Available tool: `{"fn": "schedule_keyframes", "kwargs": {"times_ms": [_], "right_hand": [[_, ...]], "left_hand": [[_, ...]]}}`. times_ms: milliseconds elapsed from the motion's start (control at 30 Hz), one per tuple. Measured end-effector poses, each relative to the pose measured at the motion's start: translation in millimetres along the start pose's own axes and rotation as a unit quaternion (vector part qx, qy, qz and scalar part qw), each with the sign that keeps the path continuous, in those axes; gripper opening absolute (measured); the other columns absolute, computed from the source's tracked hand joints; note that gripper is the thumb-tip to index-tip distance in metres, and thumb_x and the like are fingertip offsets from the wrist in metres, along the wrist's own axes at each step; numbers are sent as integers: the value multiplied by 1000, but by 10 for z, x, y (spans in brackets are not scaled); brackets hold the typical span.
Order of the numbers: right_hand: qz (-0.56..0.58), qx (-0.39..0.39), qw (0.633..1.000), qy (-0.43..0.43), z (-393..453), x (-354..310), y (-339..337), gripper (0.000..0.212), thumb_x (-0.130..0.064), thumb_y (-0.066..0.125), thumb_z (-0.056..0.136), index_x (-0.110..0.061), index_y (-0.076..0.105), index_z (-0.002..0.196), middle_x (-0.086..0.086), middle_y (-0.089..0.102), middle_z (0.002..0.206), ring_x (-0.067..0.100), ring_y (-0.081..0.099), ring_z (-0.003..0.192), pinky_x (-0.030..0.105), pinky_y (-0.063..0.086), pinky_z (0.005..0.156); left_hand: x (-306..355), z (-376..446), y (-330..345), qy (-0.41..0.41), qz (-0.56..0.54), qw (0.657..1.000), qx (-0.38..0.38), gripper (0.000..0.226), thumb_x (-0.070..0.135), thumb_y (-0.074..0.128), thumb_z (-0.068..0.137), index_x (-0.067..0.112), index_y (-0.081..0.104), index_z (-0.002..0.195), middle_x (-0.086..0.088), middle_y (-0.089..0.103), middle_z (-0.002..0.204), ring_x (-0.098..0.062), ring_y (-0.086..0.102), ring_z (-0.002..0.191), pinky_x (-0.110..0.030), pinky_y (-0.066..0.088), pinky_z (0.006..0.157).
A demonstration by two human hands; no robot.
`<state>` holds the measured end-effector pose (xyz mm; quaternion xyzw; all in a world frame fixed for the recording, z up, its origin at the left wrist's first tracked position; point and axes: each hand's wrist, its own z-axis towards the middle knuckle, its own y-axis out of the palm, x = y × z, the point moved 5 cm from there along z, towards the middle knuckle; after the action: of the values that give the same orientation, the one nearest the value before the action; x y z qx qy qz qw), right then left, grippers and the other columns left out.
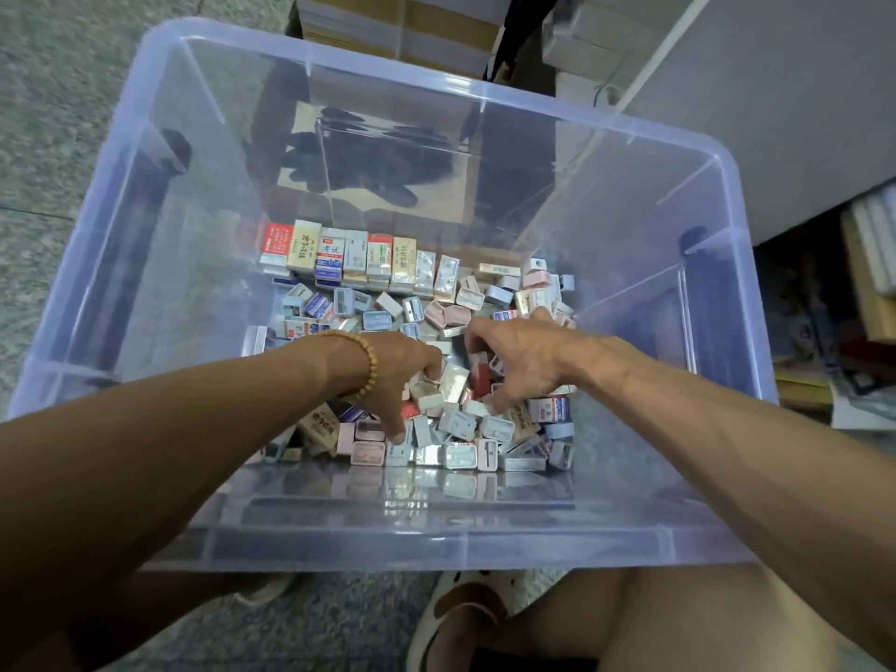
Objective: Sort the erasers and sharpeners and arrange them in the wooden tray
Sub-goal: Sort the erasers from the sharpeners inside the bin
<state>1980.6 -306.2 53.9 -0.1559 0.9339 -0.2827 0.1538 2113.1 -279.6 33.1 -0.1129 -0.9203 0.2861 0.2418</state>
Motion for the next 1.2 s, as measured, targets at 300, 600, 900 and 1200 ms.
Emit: {"fn": "schedule_keyframes", "kwargs": {"times_ms": [300,600,900,1200], "right_hand": [[168,-55,984,-37,113,-72,95,50,2,75,77,-23,48,111,2,60,97,17,57,80,35,53,69],[166,-83,982,-30,198,-91,179,48,-10,85,71,-34,52,95,0,56,107,26,61,97,48,58,81],[178,-103,978,-30,126,-127,206,29,-15,84,75,-20,56,77,-7,54,74,13,50,66,28,40,61],[238,-101,966,-34,65,-97,169,27,-17,84,77,-19,59,85,-5,52,75,14,46,68,31,40,67]], "left_hand": [[-114,13,7,8,-32,999,-17,54,31,88,62,23,52,100,4,59,97,-15,58,82,-34,54,77],[-82,-48,-49,12,-35,999,-12,46,24,83,74,22,61,115,13,66,89,-4,57,77,-17,42,65],[27,-56,94,22,28,999,17,40,30,82,74,24,46,90,6,53,86,-13,52,79,-22,38,62],[19,-109,-12,32,-36,998,32,34,25,81,72,22,55,94,5,53,74,-10,48,65,-23,38,55]]}}
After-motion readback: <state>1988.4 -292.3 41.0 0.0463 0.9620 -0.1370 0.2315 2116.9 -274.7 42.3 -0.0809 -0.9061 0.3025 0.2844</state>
